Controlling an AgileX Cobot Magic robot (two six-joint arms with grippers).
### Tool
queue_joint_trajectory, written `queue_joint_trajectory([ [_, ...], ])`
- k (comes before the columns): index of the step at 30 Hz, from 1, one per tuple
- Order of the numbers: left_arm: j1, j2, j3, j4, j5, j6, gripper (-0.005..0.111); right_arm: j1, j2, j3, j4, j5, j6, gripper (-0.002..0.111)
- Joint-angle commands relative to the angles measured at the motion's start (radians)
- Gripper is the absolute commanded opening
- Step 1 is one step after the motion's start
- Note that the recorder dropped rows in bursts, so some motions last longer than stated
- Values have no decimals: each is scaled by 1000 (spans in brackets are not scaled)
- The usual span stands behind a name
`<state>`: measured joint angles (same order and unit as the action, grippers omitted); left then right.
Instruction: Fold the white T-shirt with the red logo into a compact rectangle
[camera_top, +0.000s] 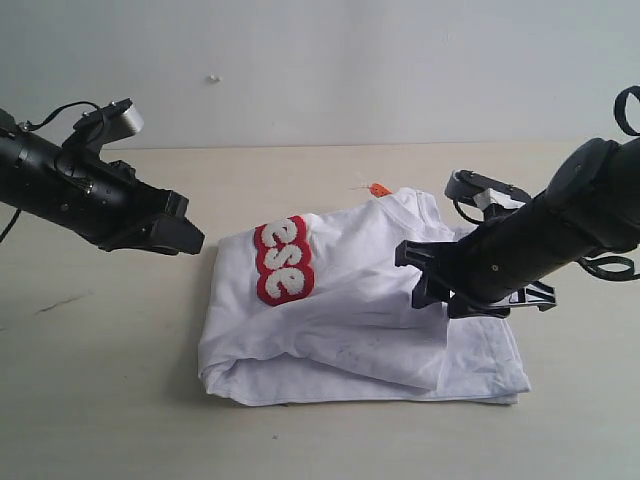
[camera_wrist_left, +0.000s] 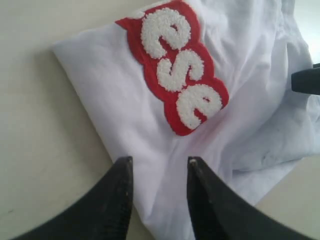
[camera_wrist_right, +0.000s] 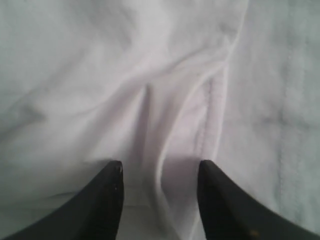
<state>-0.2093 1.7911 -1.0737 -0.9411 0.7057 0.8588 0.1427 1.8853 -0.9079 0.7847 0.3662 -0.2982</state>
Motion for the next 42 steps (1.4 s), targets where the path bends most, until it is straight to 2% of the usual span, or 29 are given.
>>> queue_joint_trajectory([
  [1, 1, -13, 3, -13, 8, 4, 37, -3, 23, -5, -27, -10, 12, 47],
  [13, 1, -13, 3, -13, 10, 4, 37, -3, 48, -4, 0, -5, -4, 46],
  [23, 1, -13, 3, -13, 11, 2, 37, -3, 48, -4, 375, 43, -363, 45],
  [29, 1, -13, 3, -13, 11, 2, 37, -3, 48, -4, 468, 82, -460, 30],
  [35, 1, -13, 3, -17, 11, 2, 37, -3, 48, -6, 470, 99, -473, 29],
  [37, 1, -13, 3, -17, 11, 2, 37, -3, 48, -7, 488, 119, -515, 21],
  [40, 1, -13, 3, -20, 11, 2, 37, -3, 48, -25, 525, 164, -577, 0],
  [42, 1, -13, 3, -20, 13, 2, 37, -3, 48, -47, 523, 199, -586, 0],
])
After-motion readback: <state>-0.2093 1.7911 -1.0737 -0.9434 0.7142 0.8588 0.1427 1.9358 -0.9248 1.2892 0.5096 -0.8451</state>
